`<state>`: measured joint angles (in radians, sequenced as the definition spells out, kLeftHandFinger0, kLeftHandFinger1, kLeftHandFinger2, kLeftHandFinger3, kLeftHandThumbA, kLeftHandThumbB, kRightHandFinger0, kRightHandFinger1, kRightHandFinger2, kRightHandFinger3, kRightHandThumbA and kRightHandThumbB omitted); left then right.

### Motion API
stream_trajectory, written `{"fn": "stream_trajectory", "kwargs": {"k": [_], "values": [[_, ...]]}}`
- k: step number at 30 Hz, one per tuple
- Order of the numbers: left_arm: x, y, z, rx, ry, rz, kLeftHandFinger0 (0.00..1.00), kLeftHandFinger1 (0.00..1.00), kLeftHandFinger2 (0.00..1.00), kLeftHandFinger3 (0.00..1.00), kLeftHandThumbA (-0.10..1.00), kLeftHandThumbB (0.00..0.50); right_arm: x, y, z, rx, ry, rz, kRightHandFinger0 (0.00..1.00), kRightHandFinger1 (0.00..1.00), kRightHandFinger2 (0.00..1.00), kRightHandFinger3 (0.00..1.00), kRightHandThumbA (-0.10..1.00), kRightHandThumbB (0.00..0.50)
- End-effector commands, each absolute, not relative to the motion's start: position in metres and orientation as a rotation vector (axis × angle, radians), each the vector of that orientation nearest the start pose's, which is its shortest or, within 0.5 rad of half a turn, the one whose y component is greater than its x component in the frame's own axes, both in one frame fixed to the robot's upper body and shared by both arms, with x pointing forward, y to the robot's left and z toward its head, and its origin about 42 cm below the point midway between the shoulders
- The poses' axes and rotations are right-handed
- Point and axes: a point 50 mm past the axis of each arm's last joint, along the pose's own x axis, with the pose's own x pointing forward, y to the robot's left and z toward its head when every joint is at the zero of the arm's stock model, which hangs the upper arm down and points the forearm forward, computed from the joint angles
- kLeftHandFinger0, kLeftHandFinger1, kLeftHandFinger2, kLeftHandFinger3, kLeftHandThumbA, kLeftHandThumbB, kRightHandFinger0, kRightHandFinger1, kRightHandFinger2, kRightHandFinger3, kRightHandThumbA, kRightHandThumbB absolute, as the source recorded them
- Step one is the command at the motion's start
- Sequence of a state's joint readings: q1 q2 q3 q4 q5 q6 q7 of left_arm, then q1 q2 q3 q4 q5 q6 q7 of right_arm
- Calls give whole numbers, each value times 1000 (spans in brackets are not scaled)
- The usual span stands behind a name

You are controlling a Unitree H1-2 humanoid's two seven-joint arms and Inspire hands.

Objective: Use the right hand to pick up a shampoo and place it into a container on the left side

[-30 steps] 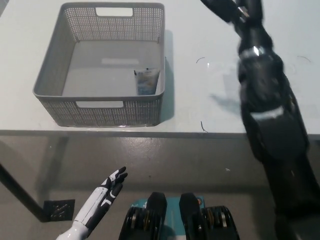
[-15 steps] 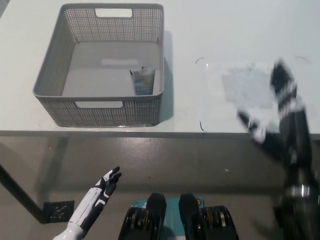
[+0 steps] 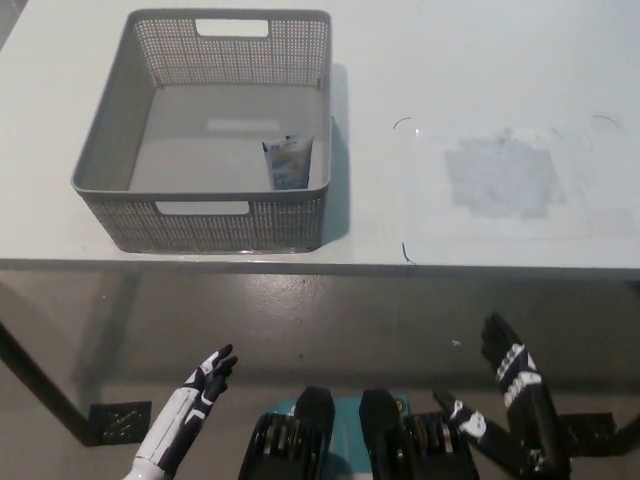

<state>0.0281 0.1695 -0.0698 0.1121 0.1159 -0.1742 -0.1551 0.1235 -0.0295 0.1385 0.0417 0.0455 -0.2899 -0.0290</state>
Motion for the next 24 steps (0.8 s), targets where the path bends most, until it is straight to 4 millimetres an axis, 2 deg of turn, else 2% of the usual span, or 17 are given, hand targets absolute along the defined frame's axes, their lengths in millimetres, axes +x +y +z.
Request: {"fn": "stream_trajectory", "kwargs": {"k": [1,5,11,14,18,19,21,24], "values": [[269,245,74,265,-68,-199,1000,1000,1000,1000,1000,326,229,-184,69,79,-194,109,1000,1000,1000,1000,1000,242],[264,242,70,234,-56,-194,1000,1000,1000,1000,1000,326,224,-184,61,67,-161,115,1000,1000,1000,1000,1000,291],[257,243,67,246,-45,-187,1000,1000,1000,1000,1000,334,219,-187,56,49,-139,121,1000,1000,1000,1000,1000,308],[256,241,67,247,-47,-187,1000,1000,1000,1000,1000,340,216,-192,55,47,-132,123,1000,1000,1000,1000,1000,339],[231,242,56,237,-15,-197,1000,1000,1000,1000,1000,339,192,-193,46,49,-97,118,1000,1000,1000,1000,1000,336],[228,241,55,231,-11,-198,1000,1000,1000,1000,1000,307,192,-192,44,45,-100,113,1000,1000,1000,1000,1000,336],[228,241,55,231,-10,-198,1000,1000,1000,1000,1000,307,195,-193,43,39,-106,111,1000,1000,1000,1000,1000,342],[240,239,58,234,-23,-201,1000,1000,1000,1000,1000,339,204,-195,43,36,-106,108,1000,1000,1000,1000,1000,326]]}}
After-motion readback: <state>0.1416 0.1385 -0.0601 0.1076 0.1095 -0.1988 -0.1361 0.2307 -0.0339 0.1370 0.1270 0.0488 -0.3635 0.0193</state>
